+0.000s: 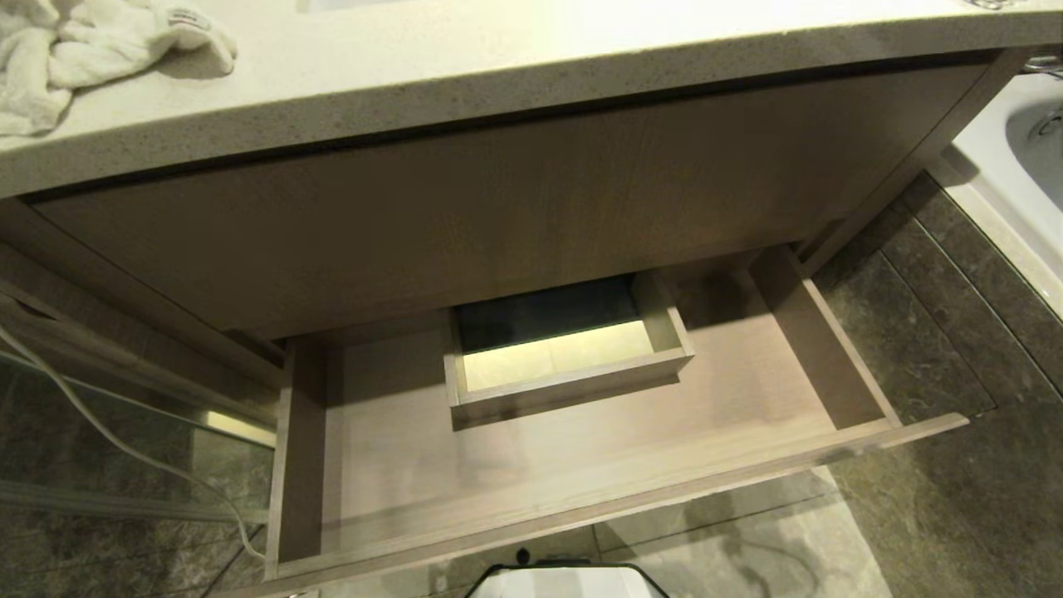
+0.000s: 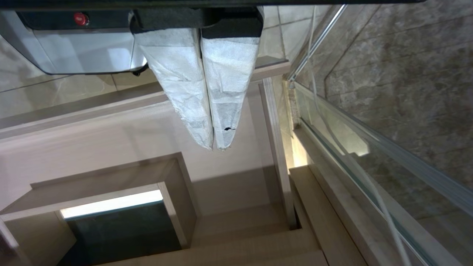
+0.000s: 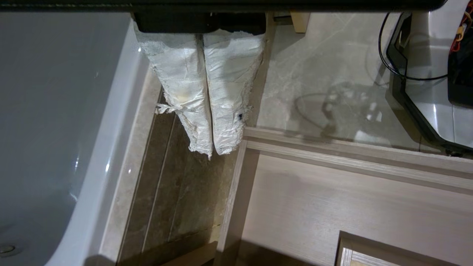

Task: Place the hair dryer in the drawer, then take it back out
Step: Close the drawer

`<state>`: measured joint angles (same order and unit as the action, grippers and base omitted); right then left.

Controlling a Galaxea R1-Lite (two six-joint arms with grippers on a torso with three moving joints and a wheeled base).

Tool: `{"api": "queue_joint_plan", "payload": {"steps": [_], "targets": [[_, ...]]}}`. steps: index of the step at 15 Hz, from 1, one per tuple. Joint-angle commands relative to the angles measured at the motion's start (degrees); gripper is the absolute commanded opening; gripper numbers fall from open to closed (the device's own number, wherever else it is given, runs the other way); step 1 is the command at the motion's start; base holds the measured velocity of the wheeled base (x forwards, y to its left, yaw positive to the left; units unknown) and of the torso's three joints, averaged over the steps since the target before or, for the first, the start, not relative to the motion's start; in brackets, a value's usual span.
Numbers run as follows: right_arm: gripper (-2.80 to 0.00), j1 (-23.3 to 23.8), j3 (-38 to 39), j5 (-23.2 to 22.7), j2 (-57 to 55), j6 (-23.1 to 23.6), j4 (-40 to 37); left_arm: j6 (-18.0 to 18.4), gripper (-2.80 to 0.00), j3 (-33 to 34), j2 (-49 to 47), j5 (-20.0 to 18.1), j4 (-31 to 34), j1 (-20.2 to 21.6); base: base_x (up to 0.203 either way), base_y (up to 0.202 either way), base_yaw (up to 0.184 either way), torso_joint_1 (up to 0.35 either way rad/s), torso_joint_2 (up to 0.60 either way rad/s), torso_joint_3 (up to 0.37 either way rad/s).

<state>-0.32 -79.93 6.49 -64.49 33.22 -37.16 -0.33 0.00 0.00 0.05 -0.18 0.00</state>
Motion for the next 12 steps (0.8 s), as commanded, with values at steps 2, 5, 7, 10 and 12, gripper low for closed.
{"api": "queue_joint_plan", "payload": {"steps": [2,5,7,10,12], "targets": [[-2.8,0.0,0.4,0.1,0.3,-0.2,-0.1,0.0,-2.8,0.0,-0.1,0.0,0.0,0.0,0.0,0.0,0.0,-0.286,0.5,0.211],[-2.8,0.0,0.7,0.0,0.6,-0.2,0.2,0.0,-2.8,0.0,-0.1,0.0,0.0,0.0,0.0,0.0,0.0,-0.292,0.49,0.195],[-2.8,0.0,0.9,0.1,0.7,-0.2,0.4,0.0,-2.8,-0.1,-0.1,0.0,0.0,0.0,0.0,0.0,0.0,-0.294,0.43,0.13],[-2.8,0.0,1.1,0.4,0.6,0.0,-0.2,0.0,-2.8,0.0,-0.1,0.0,0.0,0.0,0.0,0.0,0.0,-0.146,0.28,0.129],[-2.8,-0.1,3.1,0.3,0.7,-0.1,-0.2,0.0,-2.8,0.0,-0.1,0.0,0.0,0.0,0.0,0.0,0.0,0.006,0.1,0.119]]}}
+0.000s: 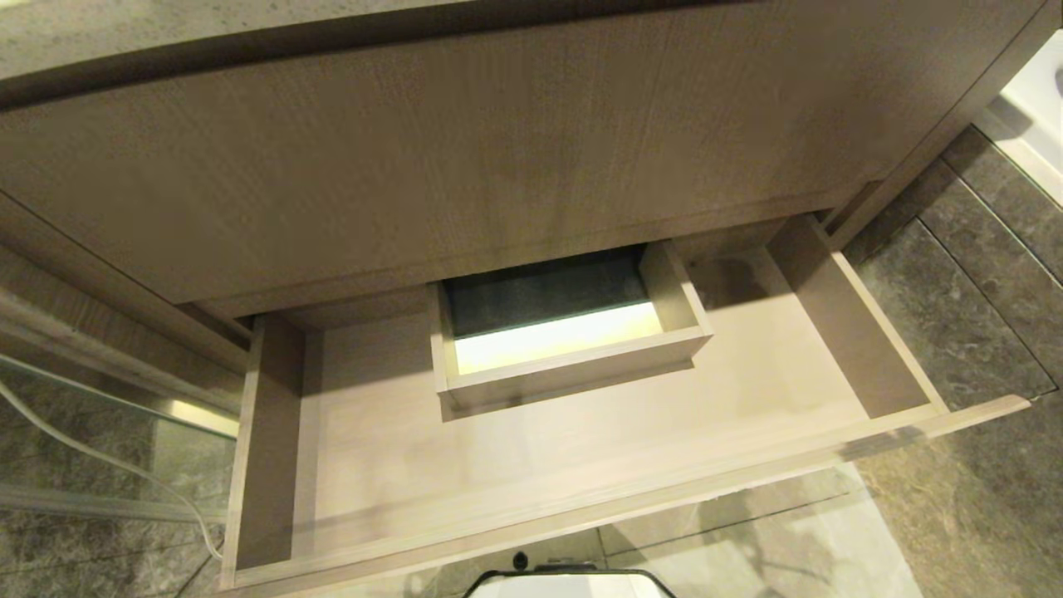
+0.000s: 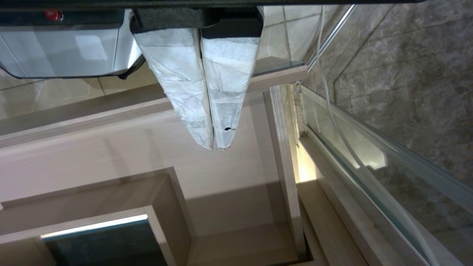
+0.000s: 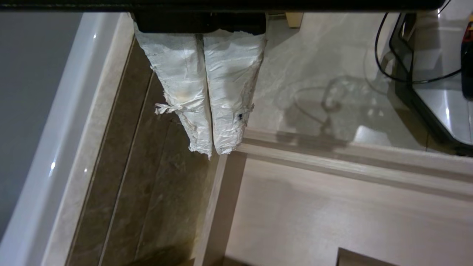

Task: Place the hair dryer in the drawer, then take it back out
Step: Close the drawer

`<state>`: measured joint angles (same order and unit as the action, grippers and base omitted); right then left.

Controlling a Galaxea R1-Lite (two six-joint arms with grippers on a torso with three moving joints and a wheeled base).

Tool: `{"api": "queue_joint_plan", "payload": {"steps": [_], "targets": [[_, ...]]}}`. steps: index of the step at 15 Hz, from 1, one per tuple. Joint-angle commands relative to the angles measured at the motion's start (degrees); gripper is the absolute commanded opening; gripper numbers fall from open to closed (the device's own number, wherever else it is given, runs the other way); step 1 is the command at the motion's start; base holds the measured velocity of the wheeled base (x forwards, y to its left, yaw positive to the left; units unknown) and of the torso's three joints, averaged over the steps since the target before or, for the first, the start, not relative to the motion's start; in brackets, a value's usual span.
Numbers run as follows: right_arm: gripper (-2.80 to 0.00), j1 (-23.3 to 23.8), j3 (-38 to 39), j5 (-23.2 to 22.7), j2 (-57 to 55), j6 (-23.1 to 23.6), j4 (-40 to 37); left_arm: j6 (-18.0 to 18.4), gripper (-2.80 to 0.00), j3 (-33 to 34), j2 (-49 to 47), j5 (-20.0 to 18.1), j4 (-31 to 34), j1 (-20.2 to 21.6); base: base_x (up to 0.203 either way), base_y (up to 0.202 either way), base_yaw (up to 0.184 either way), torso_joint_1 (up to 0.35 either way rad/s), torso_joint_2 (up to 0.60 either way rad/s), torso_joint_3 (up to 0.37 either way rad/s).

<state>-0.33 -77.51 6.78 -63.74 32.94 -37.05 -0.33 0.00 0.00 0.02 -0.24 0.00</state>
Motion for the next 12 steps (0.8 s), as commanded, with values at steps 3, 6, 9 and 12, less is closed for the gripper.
{"api": "queue_joint_plan", "payload": {"steps": [3,6,9,12], "targets": [[-2.8,-0.1,4.1,0.1,0.1,0.1,0.0,0.0,-2.8,0.0,0.0,0.1,0.1,0.0,0.0,0.0,0.0,0.036,0.04,0.072],[-2.8,0.0,7.3,0.1,-0.9,0.0,-0.1,0.0,-2.8,0.0,-0.1,0.1,0.1,0.0,0.0,0.0,0.0,0.051,0.01,0.04],[-2.8,0.0,10.9,0.1,-3.9,-1.9,-0.3,0.0,-2.8,0.0,0.0,0.0,0.1,0.0,0.0,0.0,0.0,0.013,0.0,0.042],[-2.8,0.0,12.8,0.0,-6.1,-2.0,0.1,0.0,-2.8,0.0,0.0,0.0,0.1,0.0,0.0,0.0,0.0,-0.01,0.03,0.022]]}}
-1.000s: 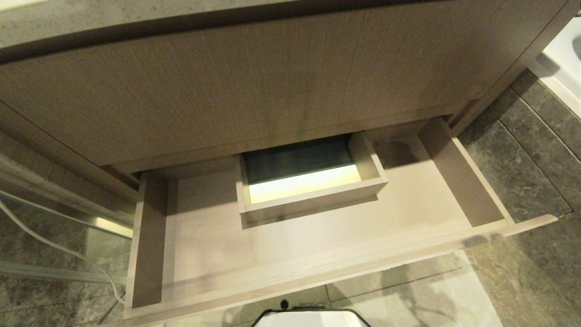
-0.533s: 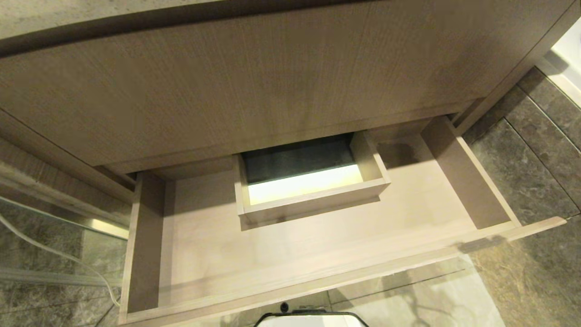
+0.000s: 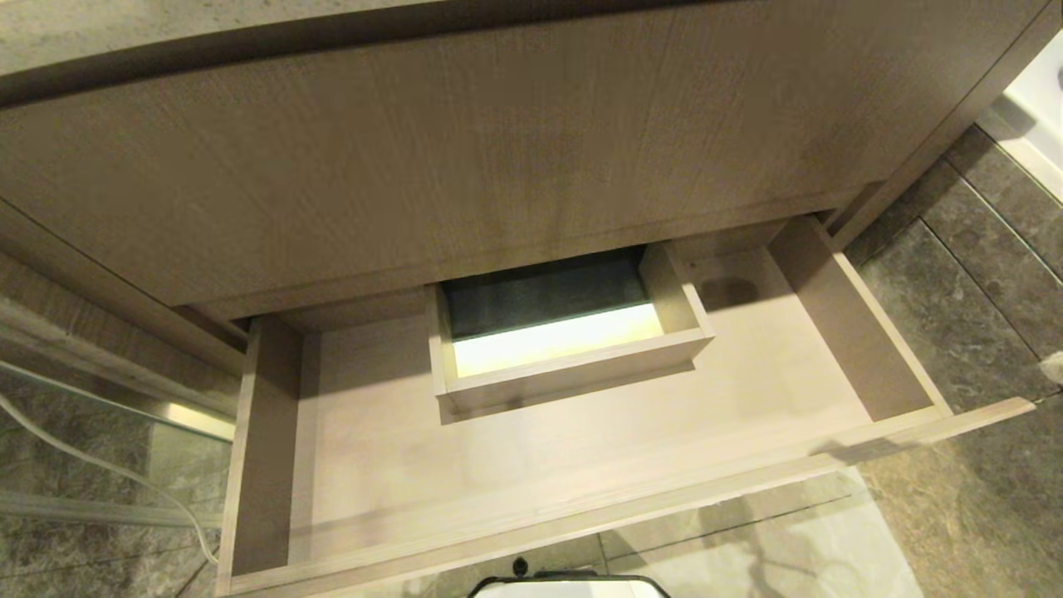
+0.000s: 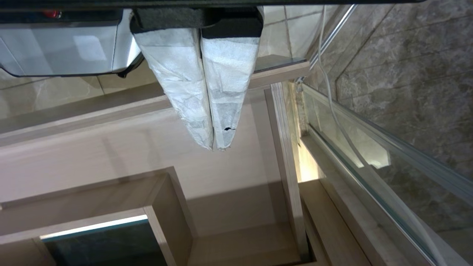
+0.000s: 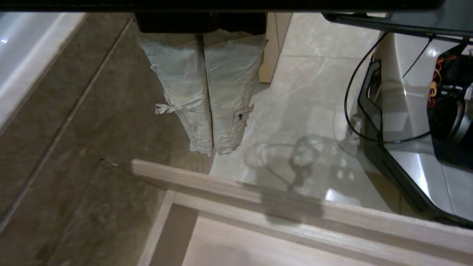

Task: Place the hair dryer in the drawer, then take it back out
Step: Close the drawer

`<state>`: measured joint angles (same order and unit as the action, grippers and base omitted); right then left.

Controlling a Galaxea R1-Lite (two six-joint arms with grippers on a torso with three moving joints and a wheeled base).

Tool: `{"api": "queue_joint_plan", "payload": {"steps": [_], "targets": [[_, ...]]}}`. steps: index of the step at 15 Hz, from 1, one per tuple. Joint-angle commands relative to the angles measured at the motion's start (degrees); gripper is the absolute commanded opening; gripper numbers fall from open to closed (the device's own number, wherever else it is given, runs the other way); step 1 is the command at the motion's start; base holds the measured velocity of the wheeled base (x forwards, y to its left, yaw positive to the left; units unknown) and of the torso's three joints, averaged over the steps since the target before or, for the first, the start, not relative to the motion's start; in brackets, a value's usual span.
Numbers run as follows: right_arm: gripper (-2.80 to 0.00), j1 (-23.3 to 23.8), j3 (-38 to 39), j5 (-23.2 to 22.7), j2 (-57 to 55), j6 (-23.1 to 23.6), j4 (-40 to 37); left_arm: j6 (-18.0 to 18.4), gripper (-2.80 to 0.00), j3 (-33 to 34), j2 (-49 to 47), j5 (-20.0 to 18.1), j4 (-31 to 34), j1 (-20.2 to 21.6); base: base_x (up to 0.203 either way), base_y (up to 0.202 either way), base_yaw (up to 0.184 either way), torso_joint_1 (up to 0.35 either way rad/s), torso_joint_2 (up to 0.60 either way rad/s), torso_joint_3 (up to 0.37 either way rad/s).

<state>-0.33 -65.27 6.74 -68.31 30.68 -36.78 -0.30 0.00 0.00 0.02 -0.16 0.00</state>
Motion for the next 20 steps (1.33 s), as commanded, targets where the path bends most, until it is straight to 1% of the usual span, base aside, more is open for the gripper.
{"api": "queue_joint_plan", "payload": {"steps": [1,2,4,7,12,20], "targets": [[-2.8,0.0,1.2,0.0,-2.0,0.2,-0.1,0.0,-2.8,0.0,0.0,0.1,0.0,0.0,0.0,0.0,0.0,-0.173,0.19,0.046],[-2.8,0.0,1.5,-0.1,-2.5,0.3,0.1,0.0,-2.8,0.0,0.0,0.0,0.0,0.0,0.0,0.0,0.0,-0.168,0.27,0.12],[-2.8,0.0,1.5,-0.3,-3.8,0.2,0.3,0.0,-2.8,0.0,0.0,0.0,0.0,0.0,0.005,-0.005,0.114,-0.14,0.32,0.192],[-2.8,0.0,1.7,-0.2,-5.2,0.3,0.0,0.0,-2.8,0.0,-0.1,0.0,0.0,0.0,-0.001,-0.004,0.114,-0.001,0.15,0.172],[-2.8,0.0,2.2,-0.1,-5.7,0.3,0.0,0.0,-2.8,0.0,0.0,0.1,0.0,0.0,0.0,0.0,0.0,0.038,0.06,0.092],[-2.8,1.0,8.2,0.1,-4.8,0.1,-0.2,0.0,-2.8,0.0,-0.1,0.0,0.0,0.0,0.0,0.0,0.0,0.006,0.01,0.015]]}}
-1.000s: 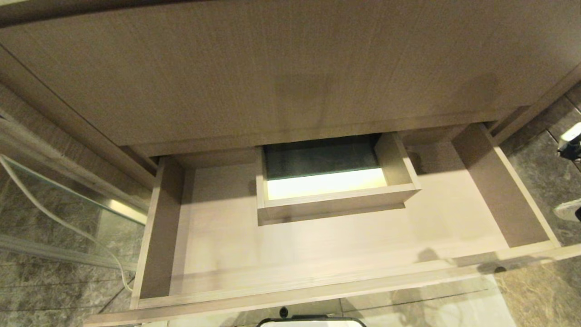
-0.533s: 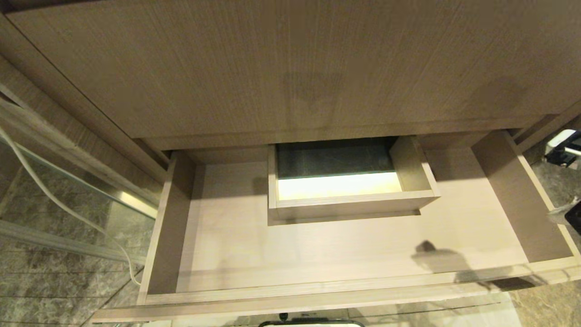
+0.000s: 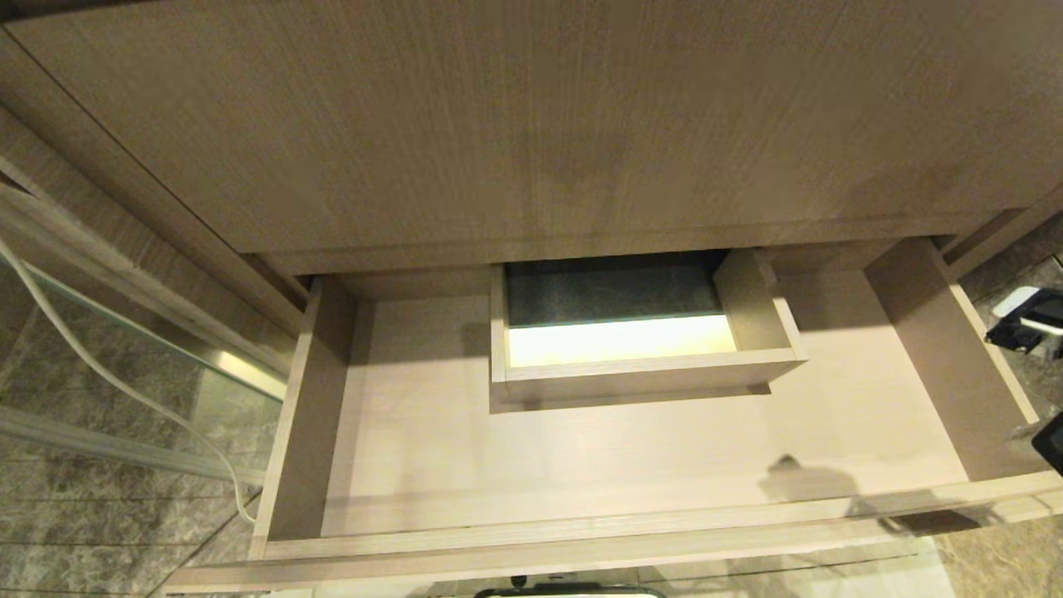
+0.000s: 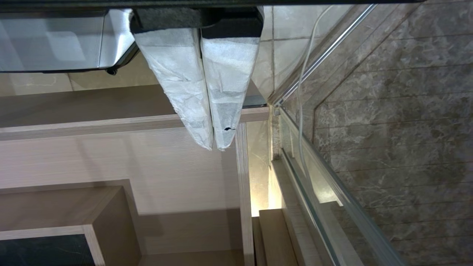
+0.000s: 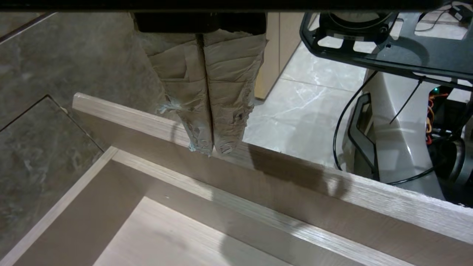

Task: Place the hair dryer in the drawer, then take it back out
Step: Close the drawer

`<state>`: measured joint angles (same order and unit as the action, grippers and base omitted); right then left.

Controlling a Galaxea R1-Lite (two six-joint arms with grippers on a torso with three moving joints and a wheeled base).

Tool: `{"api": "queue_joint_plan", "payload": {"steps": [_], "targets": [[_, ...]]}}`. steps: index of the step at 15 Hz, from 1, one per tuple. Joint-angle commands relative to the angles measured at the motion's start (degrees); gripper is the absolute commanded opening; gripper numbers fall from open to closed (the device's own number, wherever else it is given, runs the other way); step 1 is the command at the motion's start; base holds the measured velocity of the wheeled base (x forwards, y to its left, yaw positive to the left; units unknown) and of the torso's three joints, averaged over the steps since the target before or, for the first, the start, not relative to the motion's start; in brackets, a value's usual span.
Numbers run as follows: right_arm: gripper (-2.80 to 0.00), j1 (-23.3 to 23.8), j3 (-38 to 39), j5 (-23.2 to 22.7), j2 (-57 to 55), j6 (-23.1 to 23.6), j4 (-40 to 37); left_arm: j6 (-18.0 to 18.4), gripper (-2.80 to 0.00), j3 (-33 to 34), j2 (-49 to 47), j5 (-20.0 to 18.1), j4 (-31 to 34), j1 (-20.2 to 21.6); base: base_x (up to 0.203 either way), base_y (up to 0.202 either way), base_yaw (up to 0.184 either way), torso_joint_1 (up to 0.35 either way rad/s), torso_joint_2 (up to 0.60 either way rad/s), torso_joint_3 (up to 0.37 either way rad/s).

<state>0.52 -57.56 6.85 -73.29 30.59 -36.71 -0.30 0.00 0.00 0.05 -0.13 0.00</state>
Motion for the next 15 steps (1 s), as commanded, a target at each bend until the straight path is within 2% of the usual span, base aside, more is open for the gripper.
{"api": "queue_joint_plan", "payload": {"steps": [1,6,10,15], "targets": [[-2.8,0.2,0.4,0.0,0.0,0.1,0.0,0.0,-2.8,0.0,-0.1,0.0,0.0,0.0,0.0,0.0,0.0,0.0,0.0,0.0],[-2.8,0.5,0.9,-0.1,-0.1,0.0,-0.1,0.0,-2.8,0.0,0.0,0.0,0.0,0.0,0.0,0.0,0.0,-0.02,0.03,0.016],[-2.8,0.7,0.9,-0.1,-0.1,0.0,-0.1,0.0,-2.8,0.0,-0.1,0.0,0.0,0.0,0.0,0.0,0.0,-0.139,0.25,0.092],[-2.8,1.7,0.8,0.1,-0.7,0.2,-0.6,0.0,-2.8,-0.1,-0.1,0.0,0.0,0.0,0.0,0.0,0.0,-0.024,0.13,0.037]]}}
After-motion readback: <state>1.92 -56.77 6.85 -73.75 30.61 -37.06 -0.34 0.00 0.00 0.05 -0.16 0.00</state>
